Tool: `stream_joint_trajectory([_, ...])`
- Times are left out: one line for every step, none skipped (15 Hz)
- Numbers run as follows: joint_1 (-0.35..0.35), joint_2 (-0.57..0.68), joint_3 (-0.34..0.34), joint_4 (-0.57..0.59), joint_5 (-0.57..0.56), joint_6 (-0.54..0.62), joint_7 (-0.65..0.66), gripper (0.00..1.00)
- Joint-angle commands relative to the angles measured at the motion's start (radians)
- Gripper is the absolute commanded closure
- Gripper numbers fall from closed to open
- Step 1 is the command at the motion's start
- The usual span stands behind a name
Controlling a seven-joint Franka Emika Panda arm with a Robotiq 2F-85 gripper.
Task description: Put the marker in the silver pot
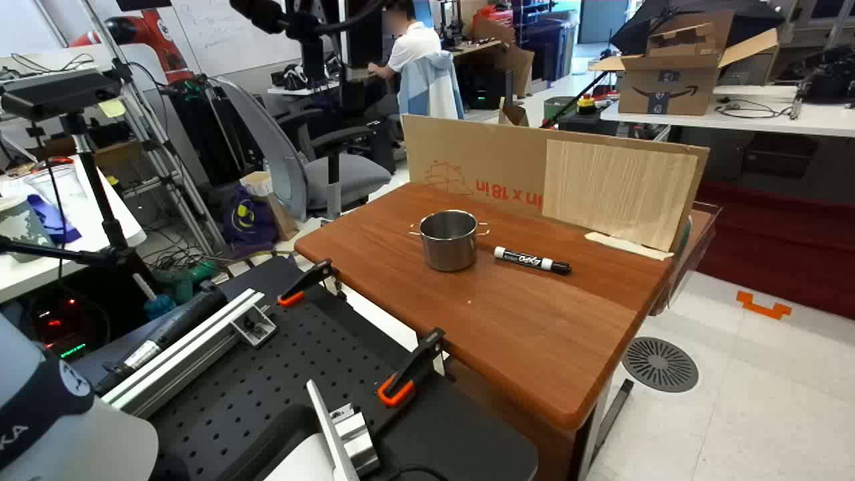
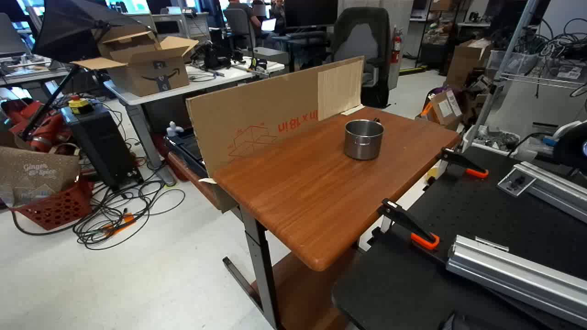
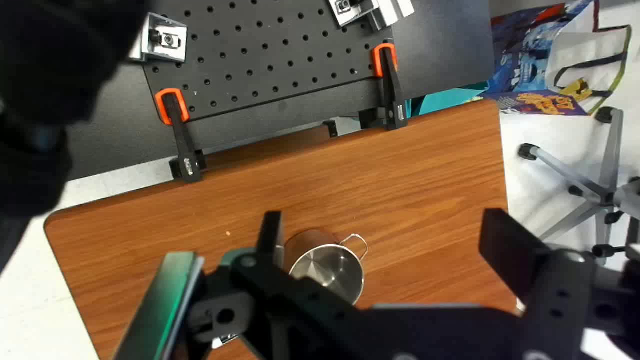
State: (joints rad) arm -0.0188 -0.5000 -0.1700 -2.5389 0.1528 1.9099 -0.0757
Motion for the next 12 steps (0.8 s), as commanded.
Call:
stream_joint_trajectory([-0.022,0.002,0.02,0.004,0.009,-0.003,-0.009,0.0])
stream_joint_trajectory([-0.022,0.002,0.02,0.006,0.009,-0.003,-0.009,0.0])
stream_joint_trajectory([-0.022,0.002,0.02,0.006,0.009,-0.003,-0.009,0.0])
stream_joint_trajectory([-0.033,-0.002,0.022,-0.004,0.007,0.022,0.016,0.0])
stream_joint_trajectory([-0.043,-0.008,0.026,-0.016,0.011,0.056,0.042,0.0])
stream_joint_trajectory([-0.055,-0.006,0.027,-0.026,0.015,0.08,0.065,0.0])
stream_joint_trajectory([-0.067,-0.002,0.026,-0.035,0.019,0.107,0.09,0.0])
stream_joint_trajectory([-0.08,0.002,0.024,-0.047,0.028,0.139,0.119,0.0])
stream_joint_trajectory([-0.091,0.007,0.022,-0.056,0.038,0.168,0.146,0.0])
stream_joint_trajectory([-0.105,0.014,0.022,-0.07,0.044,0.208,0.179,0.0])
stream_joint_trajectory([-0.116,0.024,0.02,-0.077,0.052,0.24,0.202,0.0])
stream_joint_trajectory([-0.127,0.034,0.019,-0.084,0.065,0.274,0.239,0.0])
